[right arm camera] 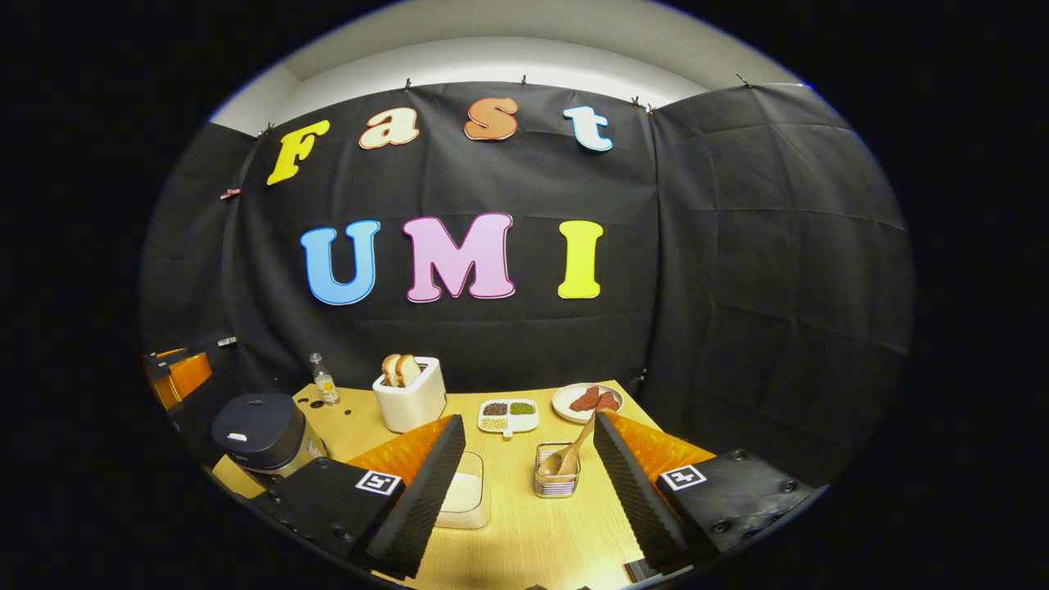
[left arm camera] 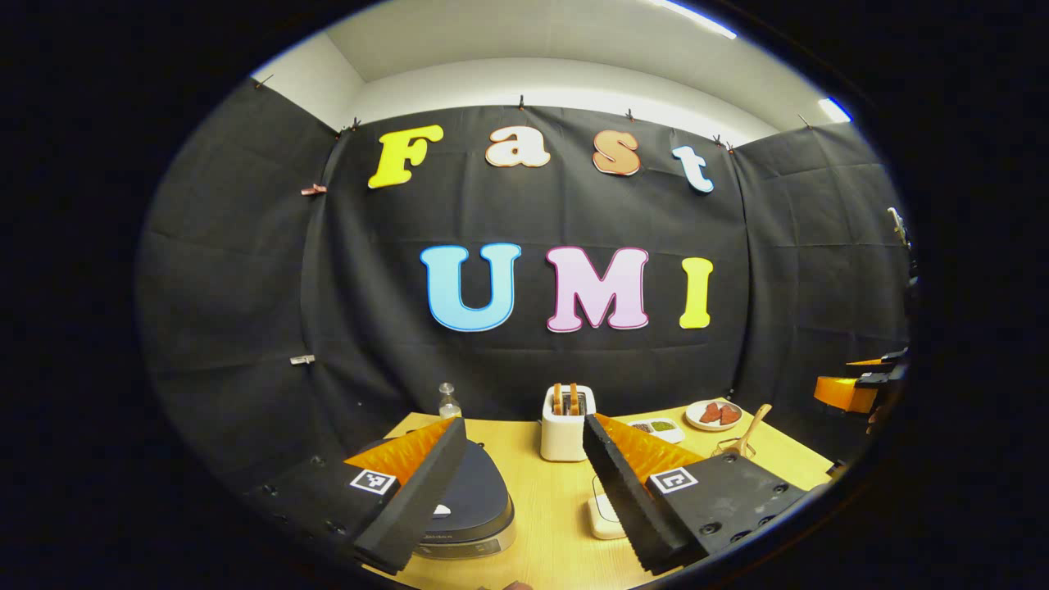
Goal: Close the left gripper, press the button to open the rice cooker; take a wooden spoon from the chopstick holder with the right hand, scoop a spoonful of rice and pour it into the rice cooker, then put the wooden spoon back into the chopstick holder.
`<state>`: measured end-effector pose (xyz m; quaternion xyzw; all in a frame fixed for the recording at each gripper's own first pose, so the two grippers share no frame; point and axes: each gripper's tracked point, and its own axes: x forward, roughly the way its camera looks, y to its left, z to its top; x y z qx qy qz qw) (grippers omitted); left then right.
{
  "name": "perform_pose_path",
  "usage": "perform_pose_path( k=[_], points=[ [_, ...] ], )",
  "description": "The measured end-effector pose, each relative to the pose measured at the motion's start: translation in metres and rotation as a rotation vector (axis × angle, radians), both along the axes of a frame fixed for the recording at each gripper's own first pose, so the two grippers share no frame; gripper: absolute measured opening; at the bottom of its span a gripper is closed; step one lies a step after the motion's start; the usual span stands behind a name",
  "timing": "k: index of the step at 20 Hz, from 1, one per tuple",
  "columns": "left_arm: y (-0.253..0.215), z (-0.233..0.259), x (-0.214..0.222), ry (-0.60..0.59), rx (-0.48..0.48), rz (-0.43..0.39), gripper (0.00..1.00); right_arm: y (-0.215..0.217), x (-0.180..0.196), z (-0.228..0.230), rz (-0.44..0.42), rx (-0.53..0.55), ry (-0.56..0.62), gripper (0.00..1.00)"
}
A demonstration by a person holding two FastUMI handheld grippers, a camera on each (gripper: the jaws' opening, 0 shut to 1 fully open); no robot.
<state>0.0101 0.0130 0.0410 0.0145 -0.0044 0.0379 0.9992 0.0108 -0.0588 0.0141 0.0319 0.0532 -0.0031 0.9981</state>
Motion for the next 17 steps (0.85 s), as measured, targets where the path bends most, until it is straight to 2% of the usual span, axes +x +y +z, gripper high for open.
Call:
perform_pose_path(
  k=[2, 4, 7, 11, 14, 17],
  points=[
    [-0.012, 0.002, -0.002, -0.020, -0.014, 0.007, 0.96, -0.009, 0.004, 0.003, 0.018, 0.005, -0.022, 0.98],
    [-0.031, -0.003, 0.000, -0.014, -0.032, -0.033, 0.96, -0.015, 0.009, 0.000, 0.041, -0.002, -0.034, 0.98],
    [-0.027, -0.002, 0.002, -0.030, -0.075, 0.017, 0.97, -0.016, 0.014, -0.010, 0.103, -0.018, -0.033, 0.98],
    [-0.022, 0.002, 0.004, -0.039, -0.062, 0.085, 0.96, -0.014, 0.018, -0.017, 0.168, -0.010, -0.021, 0.98],
    [-0.025, 0.000, 0.002, -0.020, -0.047, 0.096, 0.96, -0.013, 0.016, -0.012, 0.181, 0.010, -0.034, 0.99],
    [-0.037, 0.003, -0.001, -0.020, -0.044, 0.075, 0.96, -0.009, 0.015, -0.010, 0.181, 0.004, -0.044, 0.99]
  ],
)
